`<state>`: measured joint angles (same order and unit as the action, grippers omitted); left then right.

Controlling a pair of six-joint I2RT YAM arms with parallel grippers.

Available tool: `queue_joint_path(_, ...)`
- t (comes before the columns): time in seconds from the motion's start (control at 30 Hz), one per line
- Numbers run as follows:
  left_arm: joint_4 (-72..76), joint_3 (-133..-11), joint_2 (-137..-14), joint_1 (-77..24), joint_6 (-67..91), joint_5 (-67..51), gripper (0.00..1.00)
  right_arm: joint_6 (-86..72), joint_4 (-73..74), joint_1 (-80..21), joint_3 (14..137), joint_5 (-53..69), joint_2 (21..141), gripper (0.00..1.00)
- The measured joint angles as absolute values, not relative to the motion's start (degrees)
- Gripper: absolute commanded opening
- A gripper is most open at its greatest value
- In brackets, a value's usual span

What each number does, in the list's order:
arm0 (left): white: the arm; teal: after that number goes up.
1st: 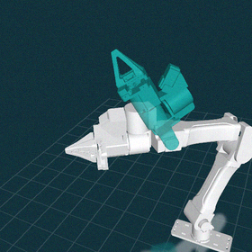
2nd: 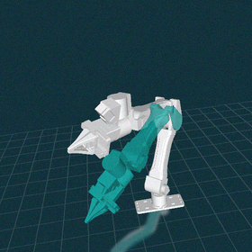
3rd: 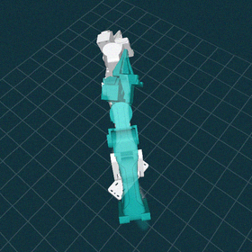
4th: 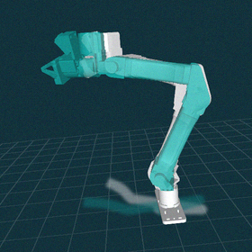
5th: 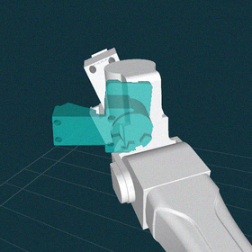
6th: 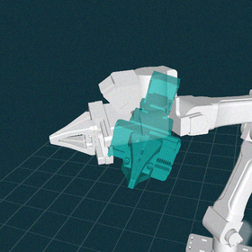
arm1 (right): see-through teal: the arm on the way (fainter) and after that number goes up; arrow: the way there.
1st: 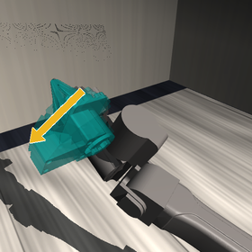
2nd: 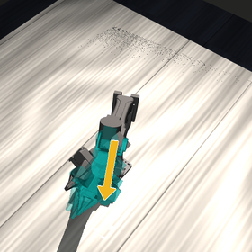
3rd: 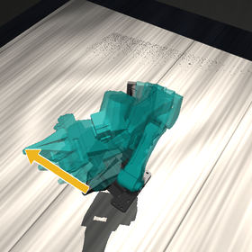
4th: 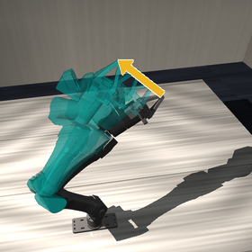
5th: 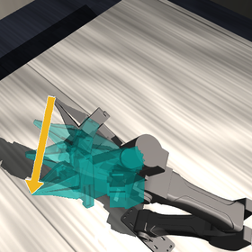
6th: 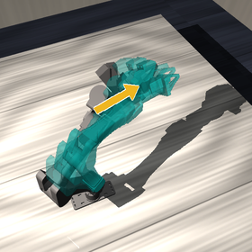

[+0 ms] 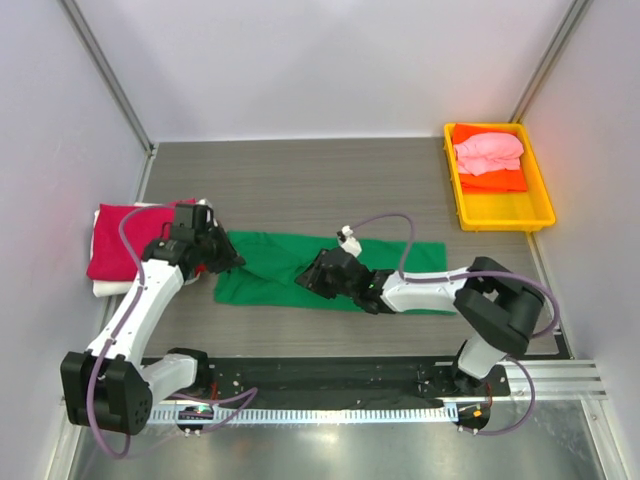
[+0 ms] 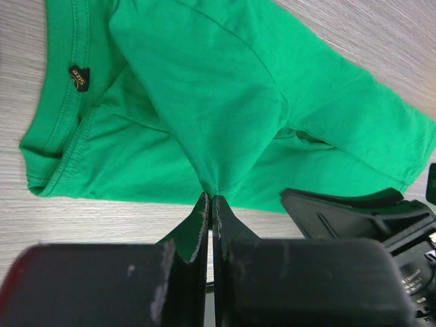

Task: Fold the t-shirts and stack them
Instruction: Fold the tshirt

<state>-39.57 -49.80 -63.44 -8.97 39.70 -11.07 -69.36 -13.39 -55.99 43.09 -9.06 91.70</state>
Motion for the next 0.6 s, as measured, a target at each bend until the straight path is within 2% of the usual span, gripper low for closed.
queue_joint_path(0.2,-39.6,-50.7,-64.8,-9.0,39.1,-10.9,0.00,-71.7,-15.6,-57.5,48.5,-11.7,98.5,0.36)
queue_joint_path(0.6,-39.5,-51.6,-67.0,-9.0,38.2,-10.2,0.00,-74.0,-16.9,-57.8,50.9,-13.0,106.2,0.35)
